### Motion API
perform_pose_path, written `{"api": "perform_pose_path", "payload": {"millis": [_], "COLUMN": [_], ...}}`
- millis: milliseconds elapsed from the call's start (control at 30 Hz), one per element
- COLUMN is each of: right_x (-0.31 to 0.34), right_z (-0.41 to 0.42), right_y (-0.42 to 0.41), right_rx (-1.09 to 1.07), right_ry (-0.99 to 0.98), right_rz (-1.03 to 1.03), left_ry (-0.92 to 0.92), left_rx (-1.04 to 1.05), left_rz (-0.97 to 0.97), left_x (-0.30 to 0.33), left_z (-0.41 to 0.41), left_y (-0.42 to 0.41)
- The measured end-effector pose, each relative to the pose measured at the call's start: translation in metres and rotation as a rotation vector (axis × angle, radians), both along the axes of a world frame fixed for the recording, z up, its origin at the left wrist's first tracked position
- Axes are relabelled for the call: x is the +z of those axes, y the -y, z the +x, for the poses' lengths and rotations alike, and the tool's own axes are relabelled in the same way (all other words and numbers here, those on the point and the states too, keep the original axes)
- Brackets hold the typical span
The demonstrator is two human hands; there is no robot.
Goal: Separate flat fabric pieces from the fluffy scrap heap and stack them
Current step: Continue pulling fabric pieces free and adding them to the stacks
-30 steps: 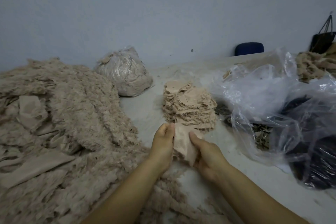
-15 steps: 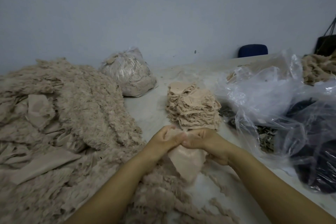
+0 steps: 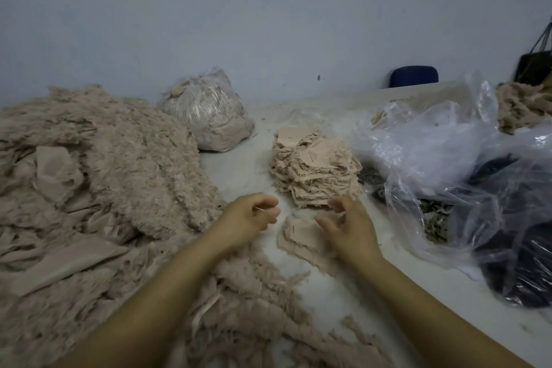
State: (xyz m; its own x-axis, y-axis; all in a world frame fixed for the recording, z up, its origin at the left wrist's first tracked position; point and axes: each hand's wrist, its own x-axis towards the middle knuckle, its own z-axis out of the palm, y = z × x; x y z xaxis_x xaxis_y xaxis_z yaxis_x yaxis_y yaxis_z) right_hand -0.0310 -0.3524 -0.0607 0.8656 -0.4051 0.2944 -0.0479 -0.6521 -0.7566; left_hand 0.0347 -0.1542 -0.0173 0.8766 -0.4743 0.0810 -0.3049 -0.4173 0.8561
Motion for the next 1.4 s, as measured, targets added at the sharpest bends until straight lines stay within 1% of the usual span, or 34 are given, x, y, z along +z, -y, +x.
{"api": "perform_pose_path", "payload": {"millis": [33, 67, 100, 133, 167, 200, 233, 267, 300, 367, 400, 433, 500, 567, 600, 667, 700, 733, 767, 833, 867, 900, 933, 967, 1067, 1100, 1133, 1200, 1233, 1267, 1367, 1400], "right_x": [-0.006, -0.013, -0.02, -0.025, -0.025, -0.022, -0.017, -0.012, -0.005, 0.007, 0.009, 0.009, 0.01, 0.013, 0.013, 0.01, 0.008, 0.007, 0.005, 0.002, 0.002, 0.002, 0.002, 0.002, 0.006, 0.009, 0.01, 0.008, 0.006, 0.004, -0.002, -0.003], "right_z": [-0.007, -0.014, -0.018, -0.022, -0.023, -0.023, -0.025, -0.026, -0.029, -0.037, -0.039, -0.039, -0.036, -0.032, -0.03, -0.028, -0.028, -0.029, -0.03, -0.033, -0.036, -0.037, -0.036, -0.034, -0.028, -0.027, -0.028, -0.029, -0.03, -0.031, -0.032, -0.033], "right_y": [-0.008, -0.014, -0.017, -0.019, -0.02, -0.02, -0.023, -0.029, -0.04, -0.07, -0.084, -0.096, -0.105, -0.097, -0.091, -0.078, -0.072, -0.068, -0.065, -0.06, -0.06, -0.061, -0.062, -0.062, -0.05, -0.045, -0.042, -0.042, -0.045, -0.048, -0.053, -0.053], "right_rx": [0.098, 0.202, 0.297, 0.356, 0.355, 0.312, 0.269, 0.269, 0.332, 0.511, 0.57, 0.598, 0.529, 0.41, 0.37, 0.309, 0.276, 0.257, 0.258, 0.321, 0.36, 0.374, 0.358, 0.321, 0.182, 0.175, 0.2, 0.297, 0.341, 0.383, 0.487, 0.492], "right_ry": [0.041, 0.029, -0.016, -0.068, -0.113, -0.124, -0.084, -0.021, 0.03, -0.006, -0.042, -0.027, 0.087, 0.104, 0.085, 0.04, 0.016, 0.002, -0.012, -0.072, -0.104, -0.122, -0.109, -0.061, 0.151, 0.175, 0.172, 0.117, 0.084, 0.064, 0.097, 0.116], "right_rz": [-0.04, -0.104, -0.184, -0.269, -0.34, -0.382, -0.379, -0.35, -0.287, -0.143, -0.098, -0.067, 0.056, 0.269, 0.373, 0.55, 0.623, 0.694, 0.757, 0.821, 0.816, 0.804, 0.798, 0.814, 1.011, 1.071, 1.1, 1.097, 1.091, 1.1, 1.13, 1.129], "left_ry": [0.019, 0.03, 0.045, 0.066, 0.1, 0.155, 0.222, 0.287, 0.331, 0.352, 0.346, 0.341, 0.316, 0.194, 0.138, 0.116, 0.114, 0.091, 0.06, -0.056, -0.112, -0.157, -0.193, -0.194, -0.153, -0.133, -0.122, -0.122, -0.156, -0.244, -0.663, -0.737], "left_rx": [-0.149, -0.309, -0.44, -0.51, -0.52, -0.493, -0.451, -0.406, -0.35, -0.246, -0.215, -0.194, -0.144, -0.059, -0.048, -0.08, -0.098, -0.091, -0.053, 0.048, 0.073, 0.041, -0.021, -0.099, -0.285, -0.316, -0.309, -0.232, -0.203, -0.156, -0.035, 0.019], "left_rz": [0.087, 0.247, 0.446, 0.646, 0.811, 0.911, 0.92, 0.844, 0.712, 0.444, 0.351, 0.287, 0.157, -0.019, -0.026, 0.111, 0.119, 0.06, -0.05, -0.247, -0.291, -0.3, -0.279, -0.218, 0.059, 0.127, 0.142, 0.056, -0.013, -0.098, -0.351, -0.448], "left_x": [0.009, 0.019, 0.026, 0.029, 0.028, 0.024, 0.017, 0.011, 0.005, -0.004, -0.006, -0.008, -0.007, -0.005, -0.005, -0.009, -0.015, -0.015, -0.019, -0.022, -0.021, -0.023, -0.024, -0.027, -0.028, -0.029, -0.027, -0.02, -0.017, -0.014, -0.015, -0.016], "left_z": [0.0, -0.002, -0.003, -0.005, -0.006, -0.007, -0.008, -0.011, -0.015, -0.028, -0.035, -0.04, -0.049, -0.05, -0.049, -0.047, -0.045, -0.047, -0.046, -0.045, -0.046, -0.045, -0.047, -0.046, -0.046, -0.044, -0.043, -0.045, -0.047, -0.049, -0.054, -0.054], "left_y": [-0.016, -0.031, -0.048, -0.063, -0.078, -0.09, -0.099, -0.105, -0.107, -0.102, -0.095, -0.086, -0.072, -0.072, -0.075, -0.084, -0.087, -0.087, -0.086, -0.082, -0.08, -0.078, -0.077, -0.077, -0.083, -0.085, -0.085, -0.075, -0.066, -0.054, -0.021, -0.013]}}
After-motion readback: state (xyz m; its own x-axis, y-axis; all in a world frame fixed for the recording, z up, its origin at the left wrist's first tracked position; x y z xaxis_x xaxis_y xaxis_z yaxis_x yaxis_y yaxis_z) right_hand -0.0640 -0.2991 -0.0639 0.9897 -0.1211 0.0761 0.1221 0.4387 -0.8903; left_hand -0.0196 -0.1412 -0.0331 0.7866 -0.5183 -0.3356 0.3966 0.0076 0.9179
